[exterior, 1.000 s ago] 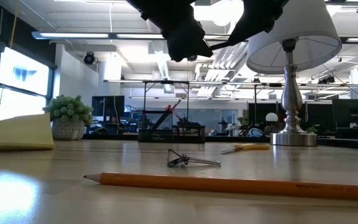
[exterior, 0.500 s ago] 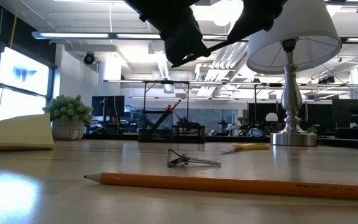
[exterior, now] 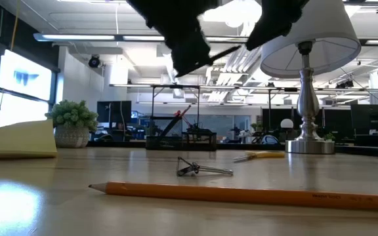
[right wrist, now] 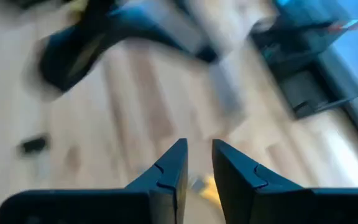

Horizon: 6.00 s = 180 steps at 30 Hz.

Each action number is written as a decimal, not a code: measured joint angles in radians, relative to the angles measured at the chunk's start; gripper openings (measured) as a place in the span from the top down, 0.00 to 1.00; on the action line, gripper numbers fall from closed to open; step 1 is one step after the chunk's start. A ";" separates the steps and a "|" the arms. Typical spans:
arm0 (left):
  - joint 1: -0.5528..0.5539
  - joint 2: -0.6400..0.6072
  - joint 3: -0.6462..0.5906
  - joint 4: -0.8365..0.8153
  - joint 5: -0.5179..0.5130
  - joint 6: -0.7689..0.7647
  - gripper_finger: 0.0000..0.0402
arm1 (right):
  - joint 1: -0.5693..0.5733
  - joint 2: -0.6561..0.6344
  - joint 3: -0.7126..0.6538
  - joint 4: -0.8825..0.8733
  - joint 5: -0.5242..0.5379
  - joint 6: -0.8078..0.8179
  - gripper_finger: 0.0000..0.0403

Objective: Pick and place office supplies into organizer
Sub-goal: Put the black pen into the top left slot of the desk organizer, then put the yellow pencil into the top left slot of the desk organizer

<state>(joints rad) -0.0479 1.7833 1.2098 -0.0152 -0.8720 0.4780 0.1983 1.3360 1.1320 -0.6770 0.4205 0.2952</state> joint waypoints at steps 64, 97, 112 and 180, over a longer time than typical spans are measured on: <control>0.969 0.027 -0.212 0.473 1.177 -0.287 0.94 | 0.389 -0.016 -0.693 0.815 0.308 -0.017 0.81; 0.714 -0.161 -0.211 0.235 1.110 -0.331 0.91 | 0.277 -0.016 -0.693 0.886 0.105 -0.147 0.81; 0.183 -0.266 -0.211 -0.122 0.916 -0.420 0.98 | 0.396 0.077 -0.692 1.102 -0.133 -0.055 0.81; -0.384 -0.258 -0.211 -0.003 0.365 -0.815 0.99 | 0.743 0.607 -0.393 1.242 0.374 0.248 0.70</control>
<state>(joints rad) -0.4320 1.5253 0.9985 -0.0186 -0.5067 -0.3373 0.9417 1.9434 0.7391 0.5653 0.7950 0.5428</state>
